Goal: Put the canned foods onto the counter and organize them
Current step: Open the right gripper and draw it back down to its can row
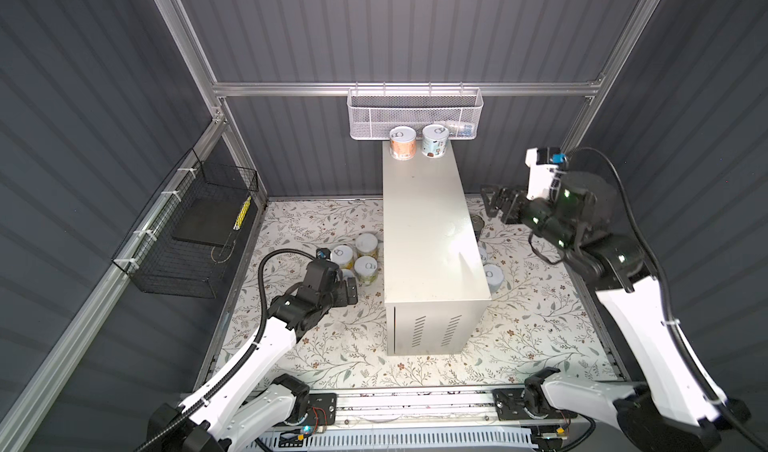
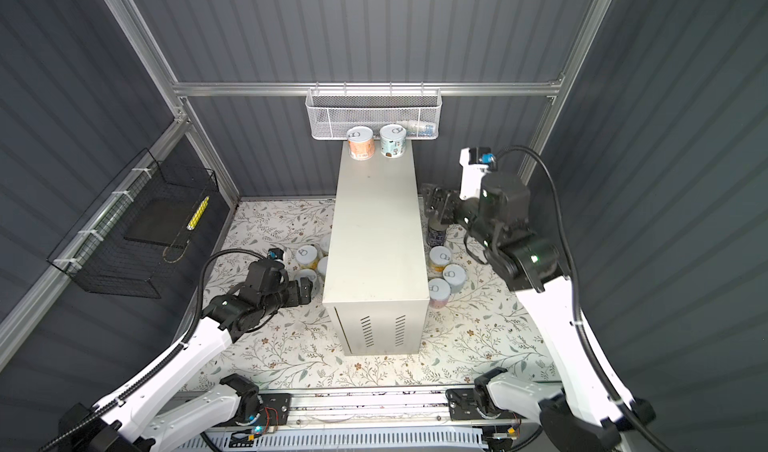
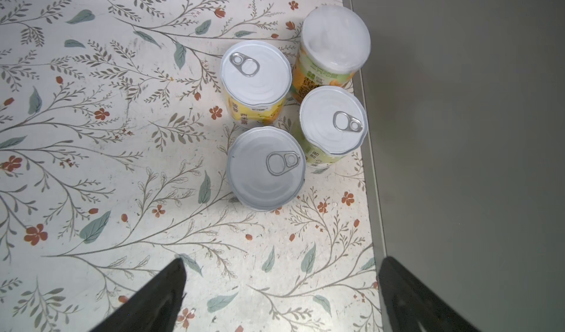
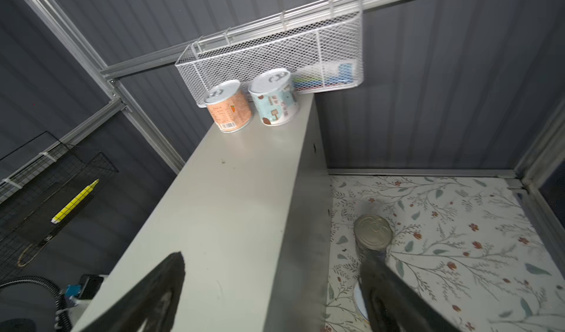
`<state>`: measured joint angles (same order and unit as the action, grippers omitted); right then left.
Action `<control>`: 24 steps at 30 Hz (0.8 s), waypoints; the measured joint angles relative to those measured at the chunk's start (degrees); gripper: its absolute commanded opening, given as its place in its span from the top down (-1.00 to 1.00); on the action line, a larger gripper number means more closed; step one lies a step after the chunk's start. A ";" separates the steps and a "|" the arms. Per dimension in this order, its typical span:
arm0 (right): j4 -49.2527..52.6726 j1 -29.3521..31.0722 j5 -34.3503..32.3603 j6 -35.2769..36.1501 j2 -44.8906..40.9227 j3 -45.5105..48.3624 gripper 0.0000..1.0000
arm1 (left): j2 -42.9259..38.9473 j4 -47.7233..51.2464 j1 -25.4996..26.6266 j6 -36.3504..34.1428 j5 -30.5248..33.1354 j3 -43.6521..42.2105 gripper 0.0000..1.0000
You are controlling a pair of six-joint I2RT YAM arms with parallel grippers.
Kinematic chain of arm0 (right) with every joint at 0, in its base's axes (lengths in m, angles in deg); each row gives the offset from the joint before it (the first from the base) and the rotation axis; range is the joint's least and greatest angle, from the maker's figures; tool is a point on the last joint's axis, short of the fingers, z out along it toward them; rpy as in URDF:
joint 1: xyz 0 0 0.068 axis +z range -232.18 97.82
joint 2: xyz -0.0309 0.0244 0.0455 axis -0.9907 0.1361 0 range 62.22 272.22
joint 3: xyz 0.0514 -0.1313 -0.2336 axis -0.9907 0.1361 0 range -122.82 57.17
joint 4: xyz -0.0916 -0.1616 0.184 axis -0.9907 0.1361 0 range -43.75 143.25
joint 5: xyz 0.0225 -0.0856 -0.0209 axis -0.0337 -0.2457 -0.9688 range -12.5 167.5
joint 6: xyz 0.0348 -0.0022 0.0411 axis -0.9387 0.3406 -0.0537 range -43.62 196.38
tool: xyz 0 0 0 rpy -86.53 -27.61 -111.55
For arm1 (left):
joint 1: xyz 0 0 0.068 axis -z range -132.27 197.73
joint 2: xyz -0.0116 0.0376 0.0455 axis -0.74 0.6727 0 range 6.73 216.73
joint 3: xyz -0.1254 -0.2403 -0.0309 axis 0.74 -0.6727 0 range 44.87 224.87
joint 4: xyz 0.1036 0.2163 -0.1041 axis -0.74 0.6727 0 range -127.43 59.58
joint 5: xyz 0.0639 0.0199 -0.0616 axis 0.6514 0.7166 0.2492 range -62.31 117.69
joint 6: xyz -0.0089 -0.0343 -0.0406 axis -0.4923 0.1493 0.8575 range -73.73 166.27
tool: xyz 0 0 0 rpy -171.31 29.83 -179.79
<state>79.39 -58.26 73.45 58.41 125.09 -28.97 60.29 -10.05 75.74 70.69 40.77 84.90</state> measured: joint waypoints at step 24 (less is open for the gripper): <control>-4.22 -15.28 7.72 -17.62 -17.46 43.52 -0.96 | 14.08 -24.79 0.00 2.80 2.89 -10.32 -0.99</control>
<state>75.18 -73.53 81.16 40.79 107.63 14.54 74.36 -34.83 75.74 73.49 43.66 74.59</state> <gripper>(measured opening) 0.981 0.994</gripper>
